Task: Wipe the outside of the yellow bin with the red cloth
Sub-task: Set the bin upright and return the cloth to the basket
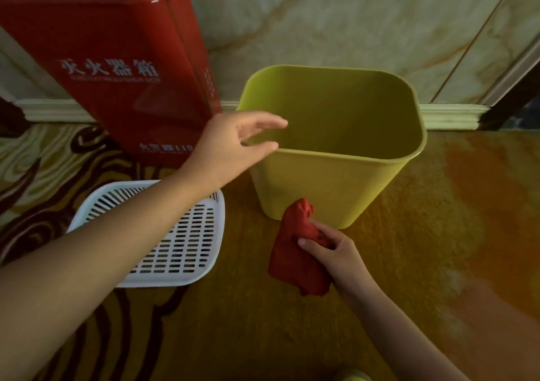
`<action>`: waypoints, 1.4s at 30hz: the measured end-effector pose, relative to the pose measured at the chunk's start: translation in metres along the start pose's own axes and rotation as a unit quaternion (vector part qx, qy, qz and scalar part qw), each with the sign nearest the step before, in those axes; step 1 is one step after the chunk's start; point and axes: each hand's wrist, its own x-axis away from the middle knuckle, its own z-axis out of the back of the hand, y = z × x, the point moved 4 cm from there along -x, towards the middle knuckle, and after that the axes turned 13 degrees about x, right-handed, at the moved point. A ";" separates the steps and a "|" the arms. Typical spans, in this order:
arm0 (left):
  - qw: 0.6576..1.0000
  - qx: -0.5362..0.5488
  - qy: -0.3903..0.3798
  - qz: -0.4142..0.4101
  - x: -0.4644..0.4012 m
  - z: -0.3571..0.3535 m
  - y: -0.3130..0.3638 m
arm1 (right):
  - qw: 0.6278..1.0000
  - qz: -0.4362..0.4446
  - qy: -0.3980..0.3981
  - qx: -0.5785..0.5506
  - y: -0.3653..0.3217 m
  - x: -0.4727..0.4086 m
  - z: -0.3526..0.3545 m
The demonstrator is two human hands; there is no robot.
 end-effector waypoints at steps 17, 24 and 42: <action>0.863 0.301 0.093 0.394 0.148 0.059 -0.096 | 0.977 0.053 -0.193 0.069 -0.062 -0.036 -0.128; 0.849 0.318 0.200 0.372 0.167 0.111 -0.137 | 0.949 0.088 -0.236 0.191 -0.073 -0.077 -0.178; 0.796 0.284 0.219 0.488 0.185 0.184 -0.292 | 0.936 0.024 -0.205 0.284 -0.004 -0.193 -0.269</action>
